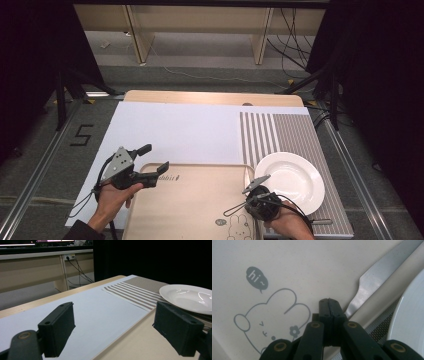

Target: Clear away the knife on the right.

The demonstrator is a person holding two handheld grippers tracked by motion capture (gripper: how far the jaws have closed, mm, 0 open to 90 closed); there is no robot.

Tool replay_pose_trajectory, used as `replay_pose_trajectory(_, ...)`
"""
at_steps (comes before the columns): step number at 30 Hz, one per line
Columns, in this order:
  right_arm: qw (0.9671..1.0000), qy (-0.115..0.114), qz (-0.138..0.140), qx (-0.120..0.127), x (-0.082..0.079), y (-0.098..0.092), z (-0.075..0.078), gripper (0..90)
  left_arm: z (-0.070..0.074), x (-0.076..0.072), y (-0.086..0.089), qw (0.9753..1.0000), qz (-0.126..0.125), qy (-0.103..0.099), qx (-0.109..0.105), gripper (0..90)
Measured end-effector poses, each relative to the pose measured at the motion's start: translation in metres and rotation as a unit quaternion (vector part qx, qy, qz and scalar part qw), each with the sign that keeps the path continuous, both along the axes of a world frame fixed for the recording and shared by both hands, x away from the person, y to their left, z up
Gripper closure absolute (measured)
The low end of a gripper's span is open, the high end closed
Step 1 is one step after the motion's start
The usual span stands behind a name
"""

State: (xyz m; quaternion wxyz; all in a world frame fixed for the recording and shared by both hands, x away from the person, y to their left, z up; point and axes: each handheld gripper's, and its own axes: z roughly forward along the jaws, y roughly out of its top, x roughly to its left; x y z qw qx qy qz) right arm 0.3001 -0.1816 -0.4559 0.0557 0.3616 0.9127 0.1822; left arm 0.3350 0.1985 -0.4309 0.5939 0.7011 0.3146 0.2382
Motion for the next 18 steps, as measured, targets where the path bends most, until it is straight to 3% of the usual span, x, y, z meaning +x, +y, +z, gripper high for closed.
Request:
replay_pose_trajectory(3,1.0,0.001,-0.004,0.004,-0.0001,-0.0007,0.0,88.1,-0.0001,0.0002,0.0,1.0,0.0,0.0,0.0,16.2)
replay_pose_trajectory(6,0.9996,0.011,-0.003,0.027,0.0007,-0.0025,0.0011,73.5,-0.0001,0.0003,0.0,1.0,-0.001,0.0,0.0,16.3)
replay_pose_trajectory(9,0.9991,0.013,0.001,0.039,0.001,-0.0028,0.0018,71.7,-0.0002,0.0005,0.0001,1.0,-0.001,0.0,0.001,16.2)
replay_pose_trajectory(10,0.999,0.014,0.001,0.042,0.0008,-0.0028,0.0022,68.9,-0.0002,0.0004,0.0001,1.0,-0.001,0.0,0.001,16.2)
replay_pose_trajectory(11,0.9984,0.016,-0.002,0.054,0.0008,-0.0028,0.0035,60.6,-0.0001,0.0004,0.0001,1.0,-0.001,0.0,0.001,16.2)
replay_pose_trajectory(13,0.9976,0.02,-0.003,0.066,0.0013,-0.0031,0.0045,57.3,-0.0001,0.0004,0.0001,1.0,-0.001,0.0,0.002,16.2)
replay_pose_trajectory(18,0.9898,0.033,-0.011,0.138,0.0039,-0.007,0.0097,42.3,0.0,0.0003,0.0003,1.0,0.0,0.0,0.001,16.2)
